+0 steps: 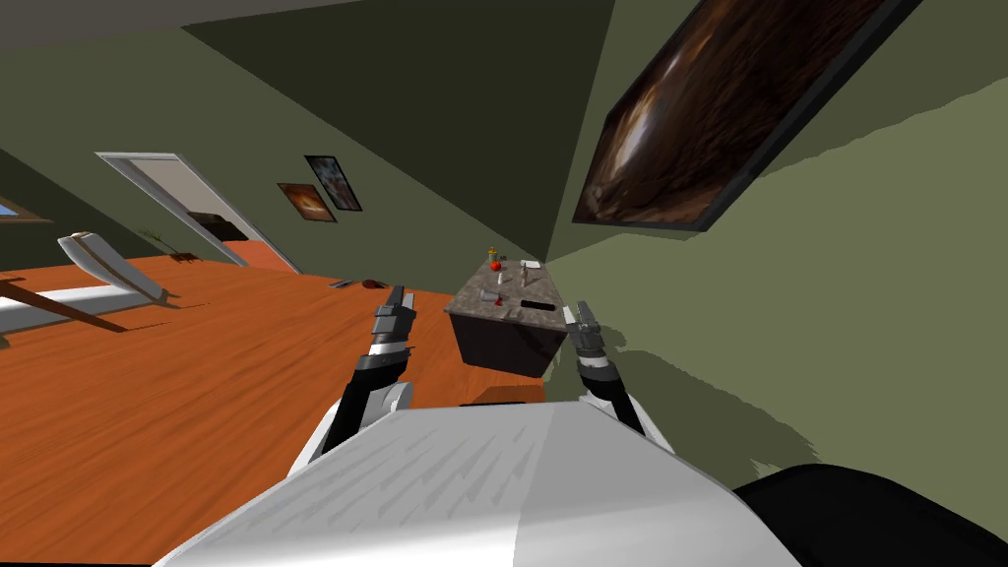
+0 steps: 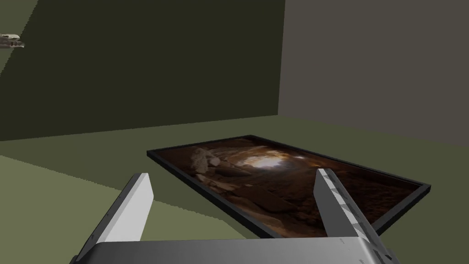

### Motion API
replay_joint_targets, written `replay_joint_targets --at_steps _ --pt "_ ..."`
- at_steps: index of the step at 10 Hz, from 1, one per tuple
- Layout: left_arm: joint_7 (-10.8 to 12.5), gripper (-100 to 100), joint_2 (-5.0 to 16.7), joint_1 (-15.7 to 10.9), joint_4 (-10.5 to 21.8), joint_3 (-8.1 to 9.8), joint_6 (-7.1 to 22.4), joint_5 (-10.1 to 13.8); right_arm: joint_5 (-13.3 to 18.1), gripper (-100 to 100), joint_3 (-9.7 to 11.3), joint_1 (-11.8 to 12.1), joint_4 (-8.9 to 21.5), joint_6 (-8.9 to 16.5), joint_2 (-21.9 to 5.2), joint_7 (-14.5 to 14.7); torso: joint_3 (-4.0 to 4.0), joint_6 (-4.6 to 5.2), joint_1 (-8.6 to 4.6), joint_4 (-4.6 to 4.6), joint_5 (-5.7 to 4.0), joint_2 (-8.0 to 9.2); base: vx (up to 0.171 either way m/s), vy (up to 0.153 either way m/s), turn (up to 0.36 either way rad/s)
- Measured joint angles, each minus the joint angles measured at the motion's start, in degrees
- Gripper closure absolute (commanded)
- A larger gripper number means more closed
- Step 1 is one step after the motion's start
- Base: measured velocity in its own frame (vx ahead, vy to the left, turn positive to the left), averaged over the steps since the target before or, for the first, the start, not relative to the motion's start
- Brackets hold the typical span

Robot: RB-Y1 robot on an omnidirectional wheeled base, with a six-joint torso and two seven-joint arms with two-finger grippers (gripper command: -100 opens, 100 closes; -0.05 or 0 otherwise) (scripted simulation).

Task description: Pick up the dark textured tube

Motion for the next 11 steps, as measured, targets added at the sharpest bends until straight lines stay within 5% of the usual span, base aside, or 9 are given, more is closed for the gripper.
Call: replay_joint_targets --at_steps 11 --pt "0.0 0 0.0 0.01 0.0 0.0 0.0 0.0 3.95 -100 1.62 2.23 7.23 1.56 -17.37 -2.18 -0.13 -0.01 0.01 -0.05 0.0 -0.23 -0.022 0.056 -0.005"
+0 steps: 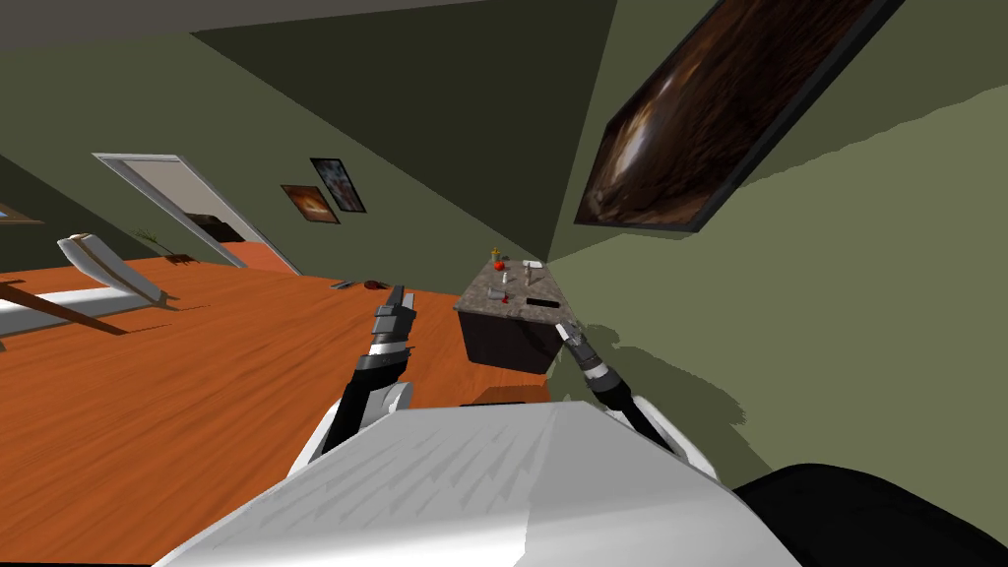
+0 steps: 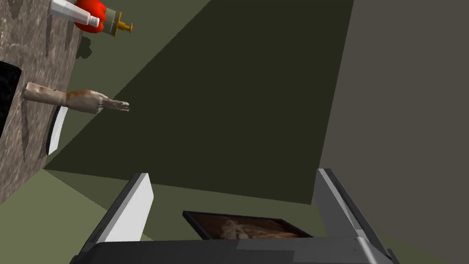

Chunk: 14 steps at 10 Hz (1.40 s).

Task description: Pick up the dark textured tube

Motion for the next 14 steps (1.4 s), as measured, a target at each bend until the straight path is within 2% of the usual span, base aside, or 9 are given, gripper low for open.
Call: replay_joint_targets --at_steps 3,6,8,11,14 --pt "0.0 0 0.0 0.0 0.0 0.0 0.0 0.0 1.66 -100 1.15 0.4 2.44 0.4 -4.7 0.07 -0.02 0.0 -0.06 0.0 0.0 -0.04 0.004 0.052 0.045" --pt "0.0 0 0.0 0.0 0.0 0.0 0.0 0.0 3.62 -100 2.25 0.54 6.6 0.36 -9.89 -0.08 -0.06 -0.01 -0.04 -0.02 -0.01 -0.11 0.017 0.048 0.055" --pt "0.0 0 0.01 0.0 0.0 0.01 0.0 0.0 4.17 -100 2.56 0.58 7.09 0.91 -12.61 -0.09 -0.03 0.01 -0.15 -0.01 -0.02 -0.06 0.009 0.029 0.06" --pt "0.0 0 0.0 0.0 0.0 0.0 0.0 0.0 5.98 -100 3.15 1.37 10.31 0.99 -17.9 -0.14 -0.08 -0.01 -0.08 -0.03 -0.01 -0.14 0.028 0.04 0.07" --pt "0.0 0 0.0 0.01 0.0 0.01 0.0 0.0 8.03 -100 4.78 0.54 14.04 1.42 -22.81 0.14 -0.08 0.0 -0.1 -0.03 -0.01 -0.14 0.024 0.032 0.069"
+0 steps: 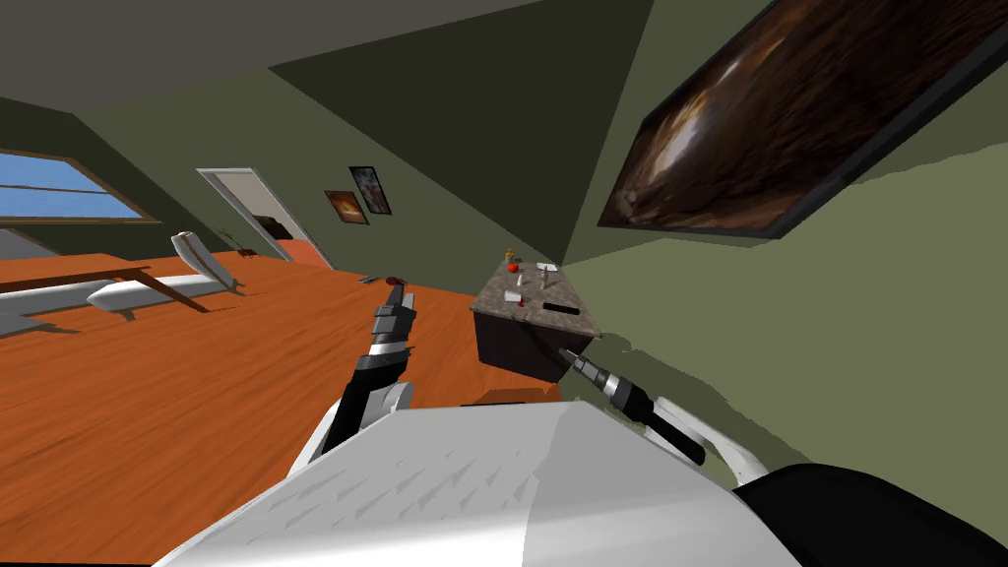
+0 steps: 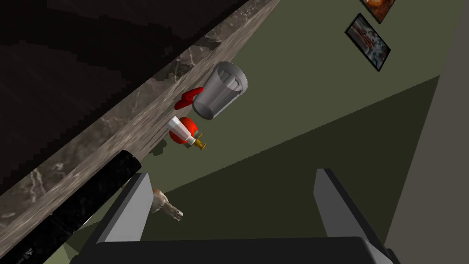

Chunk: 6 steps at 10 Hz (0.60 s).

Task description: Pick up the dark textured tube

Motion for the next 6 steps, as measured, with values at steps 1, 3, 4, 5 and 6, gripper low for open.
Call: replay_joint_targets --at_steps 1,3,4,5,6 --pt "0.0 0 0.0 0.0 0.0 0.0 0.0 0.0 0.08 -100 0.06 -0.21 0.46 0.01 -1.55 -0.14 0.02 0.01 -0.07 0.01 -0.02 0.04 0.032 0.027 0.164" --pt "0.0 0 0.0 0.0 0.0 0.0 0.0 0.0 1.4 -100 1.11 -0.7 2.65 0.48 -5.03 -0.19 0.0 0.01 -0.03 0.0 -0.01 -0.01 0.035 0.034 0.117" --pt "0.0 0 0.0 0.0 0.0 0.0 0.0 0.0 2.15 -100 1.34 -0.4 4.39 0.22 -7.02 -0.09 -0.02 -0.02 0.0 -0.01 -0.01 -0.03 0.038 0.032 0.08" --pt "0.0 0 0.0 0.0 0.0 0.0 0.0 0.0 2.66 -100 1.47 0.02 5.35 -0.16 -8.76 0.23 -0.01 0.01 -0.01 0.0 0.0 -0.02 0.02 0.009 -0.007" --pt "0.0 0 0.0 0.0 0.0 0.0 0.0 0.0 2.87 -100 1.66 0.02 5.23 0.09 -10.04 0.32 0.02 0.02 -0.06 0.01 -0.02 0.03 0.029 0.024 0.175"
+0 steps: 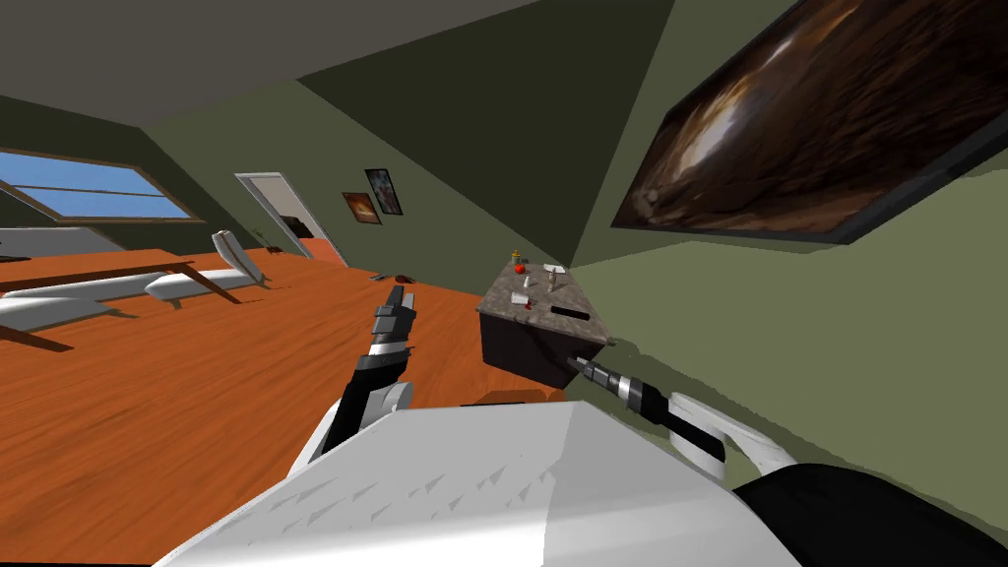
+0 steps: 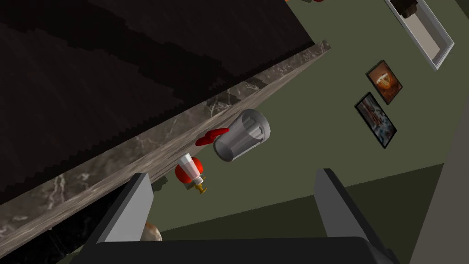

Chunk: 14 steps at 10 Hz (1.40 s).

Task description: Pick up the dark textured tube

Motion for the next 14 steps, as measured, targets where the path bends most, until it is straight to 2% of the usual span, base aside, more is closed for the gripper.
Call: replay_joint_targets --at_steps 2,5,6,8,9,12,13,14 --pt "0.0 0 0.0 0.0 0.0 0.0 0.0 0.0 1.58 -100 1.64 -1.01 3.1 -0.07 -2.92 0.33 -0.02 -0.01 0.01 -0.01 0.0 -0.04 0.027 0.012 0.051" --pt "0.0 0 0.0 0.0 0.0 0.0 0.0 0.0 2.89 -100 2.18 -0.23 4.36 0.53 -7.43 0.67 -0.02 0.0 0.0 -0.01 0.0 -0.03 0.037 0.02 0.17" --pt "0.0 0 0.0 -0.01 0.0 -0.01 0.0 0.0 3.92 -100 3.38 -1.28 6.59 0.02 -9.18 0.64 -0.06 -0.05 0.03 -0.02 0.0 -0.11 0.045 0.014 0.104" --pt "0.0 0 0.0 0.0 0.0 0.0 0.0 0.0 4.58 -100 3.75 -1.02 7.69 -0.06 -11.98 0.97 0.0 0.02 -0.02 0.0 -0.01 0.0 0.025 0.009 0.086" --pt "0.0 0 0.0 -0.01 0.0 0.0 0.0 0.0 5.13 -100 3.64 0.12 8.52 -0.1 -13.69 1.54 -0.01 -0.04 0.01 0.0 0.0 -0.03 0.036 0.009 0.124" --pt "0.0 0 0.0 0.0 0.0 0.0 0.0 0.0 7.47 -100 6.32 -1.95 12.88 -0.86 -18.51 1.81 -0.05 0.01 -0.02 -0.02 -0.01 -0.08 0.043 0.006 0.17" --pt "0.0 0 0.0 0.0 0.0 0.0 0.0 0.0 7.89 -100 6.21 -0.25 12.4 -0.03 -20.5 2.32 -0.04 -0.02 0.0 -0.02 -0.01 -0.07 0.043 0.001 0.126" --pt "0.0 0 0.0 0.0 0.0 0.0 0.0 0.0 7.96 -100 6.01 0.22 13.39 -0.31 -22.55 2.74 -0.05 0.0 -0.01 -0.02 0.0 -0.08 0.029 -0.003 0.017"
